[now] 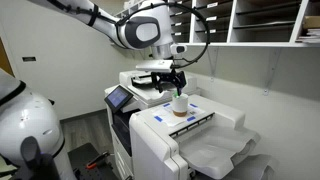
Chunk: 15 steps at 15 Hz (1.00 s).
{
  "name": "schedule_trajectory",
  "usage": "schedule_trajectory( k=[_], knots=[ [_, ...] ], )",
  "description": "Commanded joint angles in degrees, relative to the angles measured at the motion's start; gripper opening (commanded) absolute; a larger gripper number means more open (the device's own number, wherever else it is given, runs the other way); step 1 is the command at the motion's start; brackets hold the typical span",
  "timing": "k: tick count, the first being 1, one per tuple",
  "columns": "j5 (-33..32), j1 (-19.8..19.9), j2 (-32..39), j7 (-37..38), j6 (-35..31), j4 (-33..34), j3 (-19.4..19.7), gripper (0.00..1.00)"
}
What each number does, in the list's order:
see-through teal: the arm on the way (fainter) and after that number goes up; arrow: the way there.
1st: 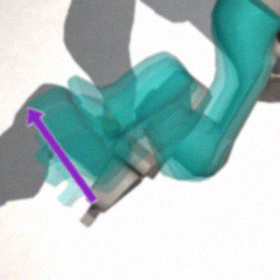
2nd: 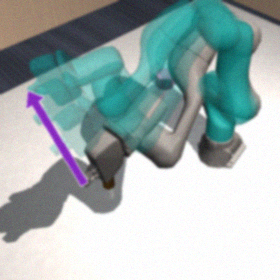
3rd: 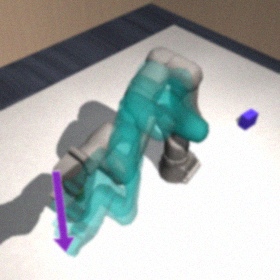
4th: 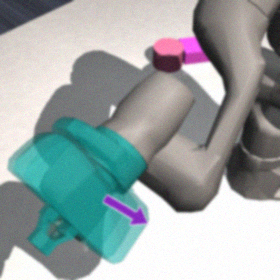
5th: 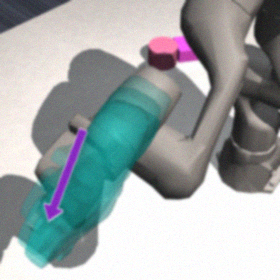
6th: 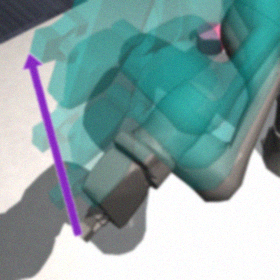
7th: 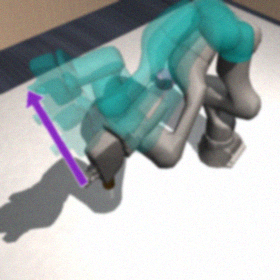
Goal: Remove the marker from the mug and put it on the copier
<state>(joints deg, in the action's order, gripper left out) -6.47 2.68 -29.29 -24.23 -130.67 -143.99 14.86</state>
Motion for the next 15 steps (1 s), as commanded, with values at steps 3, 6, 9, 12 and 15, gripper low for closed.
schedule_trajectory(
  k=[3, 6, 9, 12, 15],
  knots=[
    [0.42, 0.62, 0.08, -0.3, 0.07, 0.06, -0.59, 1.0],
    [1.06, -0.33, 0.64, -2.45, -1.51, 0.25, 0.15, 1.0],
    [4.72, -4.22, 3.1, -12.26, -4.33, 2.11, 2.76, 1.0],
    [9.07, -8.33, 6.94, -24.64, -4.52, 5.7, 5.89, 1.0],
    [16.55, -10.48, 12.22, -35.07, -2.69, 10.6, 7.69, 0.8]
  ],
)
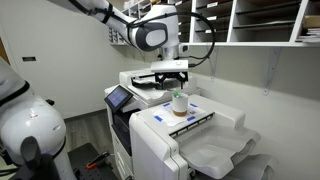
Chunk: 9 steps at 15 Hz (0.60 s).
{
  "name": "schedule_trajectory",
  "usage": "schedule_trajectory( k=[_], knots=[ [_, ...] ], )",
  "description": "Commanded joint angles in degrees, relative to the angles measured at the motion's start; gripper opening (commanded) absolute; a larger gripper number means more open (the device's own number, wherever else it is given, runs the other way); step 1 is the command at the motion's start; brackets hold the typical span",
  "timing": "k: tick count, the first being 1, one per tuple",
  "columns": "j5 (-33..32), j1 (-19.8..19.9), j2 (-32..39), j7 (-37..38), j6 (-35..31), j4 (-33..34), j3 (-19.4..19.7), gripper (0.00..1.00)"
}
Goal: Remove the marker from the mug and put it on the copier
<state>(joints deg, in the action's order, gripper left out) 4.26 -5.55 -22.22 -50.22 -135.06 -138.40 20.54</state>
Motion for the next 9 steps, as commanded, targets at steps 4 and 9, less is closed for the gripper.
schedule_trajectory(
  k=[4, 9],
  knots=[
    [12.18, -0.22, 13.61, -18.58, 4.18, 11.85, -0.05, 0.65],
    [14.41, 4.42, 22.44, -24.29, 7.74, 19.69, -4.75, 0.51]
  ],
)
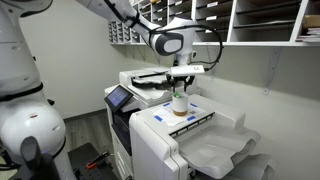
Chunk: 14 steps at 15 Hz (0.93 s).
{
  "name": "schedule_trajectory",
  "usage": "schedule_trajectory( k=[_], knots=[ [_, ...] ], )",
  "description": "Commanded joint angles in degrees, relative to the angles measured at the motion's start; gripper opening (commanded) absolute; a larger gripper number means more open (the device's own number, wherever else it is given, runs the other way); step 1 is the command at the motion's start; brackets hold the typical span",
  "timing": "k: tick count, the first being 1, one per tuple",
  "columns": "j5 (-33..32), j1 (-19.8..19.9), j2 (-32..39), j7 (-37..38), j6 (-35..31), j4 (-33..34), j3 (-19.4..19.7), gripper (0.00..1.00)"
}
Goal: Remove the marker from the mug and put it on the copier
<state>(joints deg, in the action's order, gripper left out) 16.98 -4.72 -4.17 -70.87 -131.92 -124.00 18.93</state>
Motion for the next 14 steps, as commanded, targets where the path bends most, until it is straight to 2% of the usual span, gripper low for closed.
schedule_trajectory(
  k=[1, 3, 5, 8, 14],
  knots=[
    [1.56, 4.66, 5.71, -4.28, 5.35, 6.52, -4.23, 0.49],
    [1.05, 6.66, 7.96, -4.75, 7.02, 8.9, -6.33, 0.4],
    [0.59, 8.35, 9.68, -4.83, 8.34, 10.84, -8.15, 0.42],
    [0.25, 10.32, 11.86, -5.03, 10.26, 13.08, -10.24, 0.39],
    [-1.24, 12.02, 14.44, -5.09, 12.18, 14.58, -13.04, 0.42]
  ],
)
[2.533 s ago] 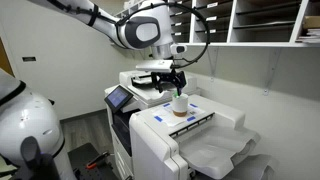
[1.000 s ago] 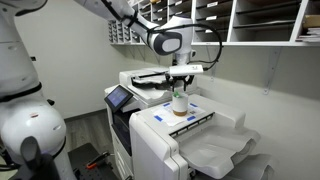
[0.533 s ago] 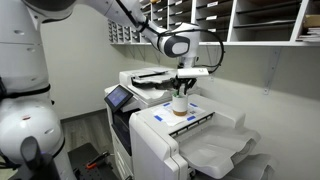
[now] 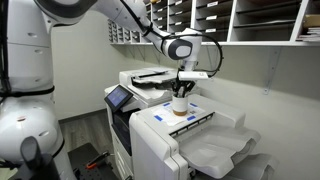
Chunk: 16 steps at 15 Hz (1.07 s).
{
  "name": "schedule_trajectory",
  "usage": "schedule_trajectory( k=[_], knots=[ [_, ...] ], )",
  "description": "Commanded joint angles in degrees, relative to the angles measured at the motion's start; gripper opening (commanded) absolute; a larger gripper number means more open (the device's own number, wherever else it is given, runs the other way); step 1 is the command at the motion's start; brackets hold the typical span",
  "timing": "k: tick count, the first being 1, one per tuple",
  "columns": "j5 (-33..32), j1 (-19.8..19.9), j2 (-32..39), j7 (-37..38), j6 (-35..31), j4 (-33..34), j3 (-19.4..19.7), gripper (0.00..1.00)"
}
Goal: Remove the marker from the mug and put it on the copier
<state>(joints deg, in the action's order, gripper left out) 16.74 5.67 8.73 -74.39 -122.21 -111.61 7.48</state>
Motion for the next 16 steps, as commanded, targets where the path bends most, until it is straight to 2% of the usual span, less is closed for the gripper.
schedule_trajectory(
  k=[1, 3, 4, 5, 6, 7, 8, 10, 14, 16],
  knots=[
    [-1.12, 1.78, 1.97, -1.56, 2.63, 2.43, -1.92, 0.39],
    [-0.9, 2.25, 2.62, -2.54, 2.5, 2.59, -2.51, 0.42],
    [-0.78, 2.4, 2.91, -2.92, 2.71, 2.8, -2.66, 0.4],
    [-0.19, 2.7, 3.14, -3.99, 2.66, 2.87, -2.9, 0.27],
    [0.16, 2.99, 3.25, -5.17, 2.67, 2.91, -3.16, 0.22],
    [0.39, 3.28, 3.2, -6.29, 2.66, 2.73, -3.4, 0.09],
    [0.61, 3.54, 3.04, -7.27, 2.58, 2.53, -3.6, 0.01],
    [0.63, 3.81, 1.92, -9.16, 2.58, 1.71, -3.8, 0.05],
    [1.71, 4.28, -2.49, -13.11, 3.87, -0.68, -3.41, 0.05],
    [2.25, 4.02, -5.9, -12.56, 4.38, -2.07, -2.91, 0.05]
  ],
)
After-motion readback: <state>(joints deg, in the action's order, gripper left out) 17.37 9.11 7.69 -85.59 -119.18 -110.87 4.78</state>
